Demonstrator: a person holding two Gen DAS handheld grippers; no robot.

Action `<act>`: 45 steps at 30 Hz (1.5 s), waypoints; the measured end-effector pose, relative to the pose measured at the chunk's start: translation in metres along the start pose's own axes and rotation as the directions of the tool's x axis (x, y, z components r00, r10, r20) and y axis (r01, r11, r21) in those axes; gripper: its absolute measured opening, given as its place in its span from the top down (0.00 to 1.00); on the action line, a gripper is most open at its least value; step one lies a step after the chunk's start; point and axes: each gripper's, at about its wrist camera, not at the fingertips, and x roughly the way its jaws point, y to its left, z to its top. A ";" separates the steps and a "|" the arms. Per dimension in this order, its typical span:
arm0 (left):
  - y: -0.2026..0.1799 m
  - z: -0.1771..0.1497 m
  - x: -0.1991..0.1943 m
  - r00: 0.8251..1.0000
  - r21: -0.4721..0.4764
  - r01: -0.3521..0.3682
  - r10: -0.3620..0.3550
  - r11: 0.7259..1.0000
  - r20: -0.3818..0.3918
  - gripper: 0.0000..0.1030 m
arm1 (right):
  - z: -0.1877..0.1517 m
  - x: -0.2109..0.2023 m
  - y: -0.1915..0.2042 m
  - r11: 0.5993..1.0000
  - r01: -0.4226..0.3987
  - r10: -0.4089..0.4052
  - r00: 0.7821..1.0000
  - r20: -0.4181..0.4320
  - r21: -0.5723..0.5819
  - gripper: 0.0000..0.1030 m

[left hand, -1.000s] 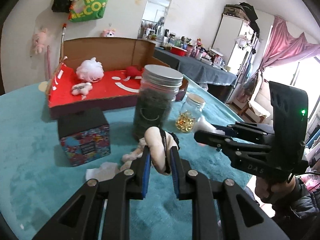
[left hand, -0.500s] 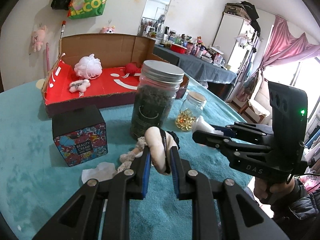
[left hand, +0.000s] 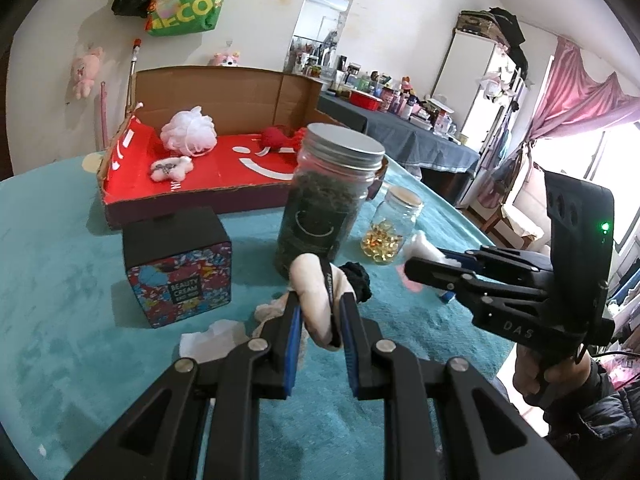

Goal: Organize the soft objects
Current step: 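Lift both held items and carry them over the red-lined box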

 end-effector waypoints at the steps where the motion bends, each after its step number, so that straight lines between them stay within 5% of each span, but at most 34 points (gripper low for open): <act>1: 0.002 -0.001 -0.001 1.000 -0.005 -0.002 0.002 1.000 0.001 0.81 | 0.000 0.000 -0.001 1.000 0.003 -0.003 1.000 0.000 0.002 0.82; 20: 0.049 -0.012 -0.034 0.998 -0.139 -0.049 0.054 0.989 0.028 0.81 | -0.003 -0.011 -0.023 0.998 0.039 -0.039 0.999 0.005 0.053 0.81; 45: 0.117 -0.017 -0.042 0.981 -0.162 -0.192 0.194 0.968 0.000 0.83 | 0.005 -0.022 -0.073 0.989 0.085 -0.088 0.996 0.012 0.123 0.81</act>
